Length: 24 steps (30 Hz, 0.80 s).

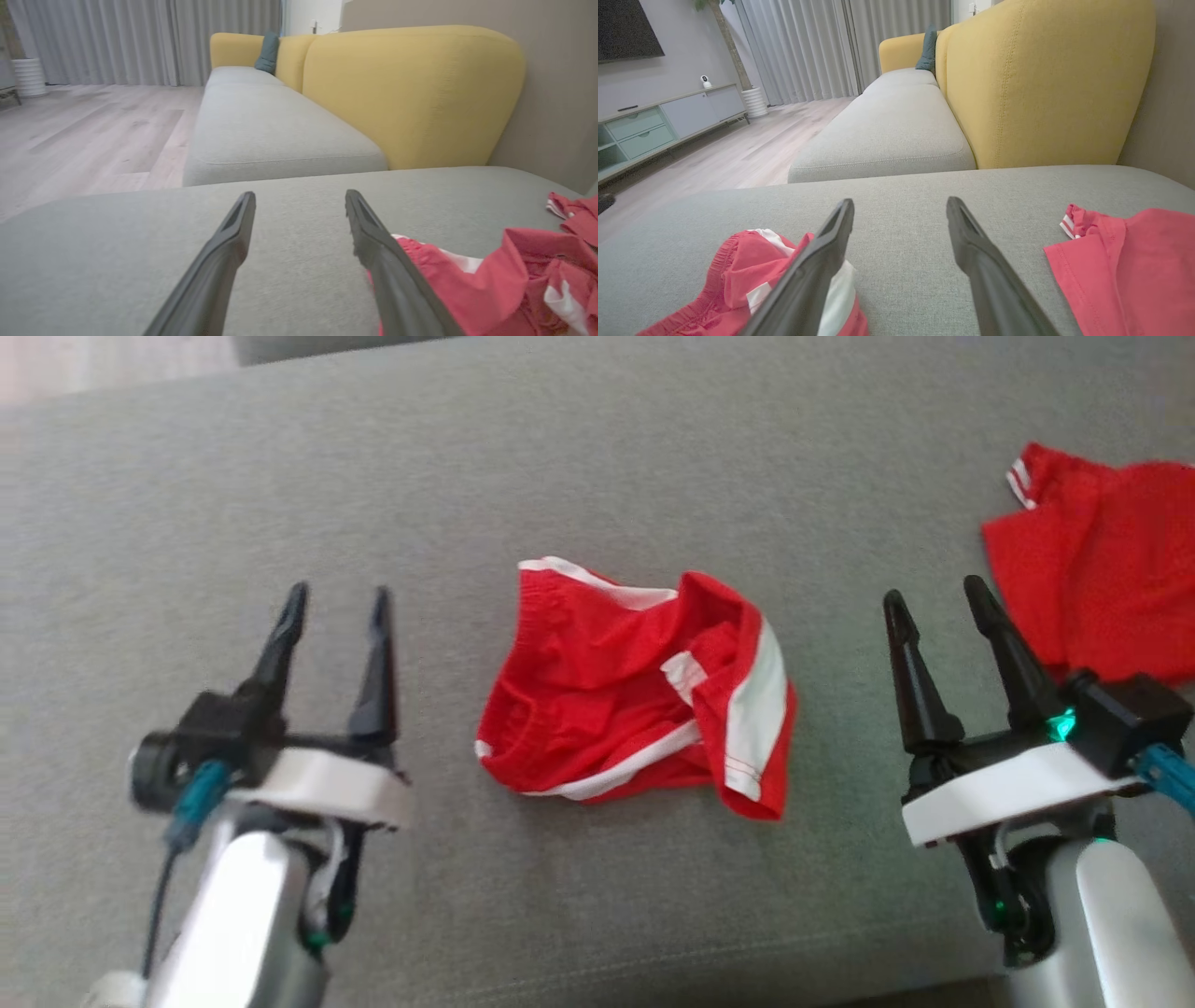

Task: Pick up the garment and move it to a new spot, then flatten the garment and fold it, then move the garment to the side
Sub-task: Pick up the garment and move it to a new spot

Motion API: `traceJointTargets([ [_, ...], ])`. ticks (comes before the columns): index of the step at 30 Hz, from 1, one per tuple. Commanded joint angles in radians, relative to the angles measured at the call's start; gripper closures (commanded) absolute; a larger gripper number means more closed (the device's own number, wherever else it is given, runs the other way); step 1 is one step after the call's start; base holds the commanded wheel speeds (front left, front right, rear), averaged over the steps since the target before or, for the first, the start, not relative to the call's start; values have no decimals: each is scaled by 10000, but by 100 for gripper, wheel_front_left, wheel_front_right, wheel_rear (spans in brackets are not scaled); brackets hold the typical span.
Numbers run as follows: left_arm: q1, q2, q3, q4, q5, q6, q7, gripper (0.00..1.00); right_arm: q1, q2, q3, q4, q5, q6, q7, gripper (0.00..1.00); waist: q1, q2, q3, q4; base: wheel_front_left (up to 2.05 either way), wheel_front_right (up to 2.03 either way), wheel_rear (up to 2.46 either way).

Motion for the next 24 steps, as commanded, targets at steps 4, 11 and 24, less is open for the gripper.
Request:
traceJointTargets([
  [4, 229, 532, 826, -496, -133, 217, -105, 0, 33, -130, 40, -353, -76, -9, 118, 0, 0, 0, -360, 547, 0, 0, 0],
  [11, 1037, 914, 1148, -791, -322, 198, -124, 0, 299, -231, 20, -324, -76, -9, 272, 0, 0, 0, -816, 887, 0, 0, 0],
  [24, 1974, 1088, 1109, -1259, -411, 324, -36, 0, 1011, -284, -120, -376, -49, -9, 521, 0, 0, 0, -1396, 888, 0, 0, 0],
])
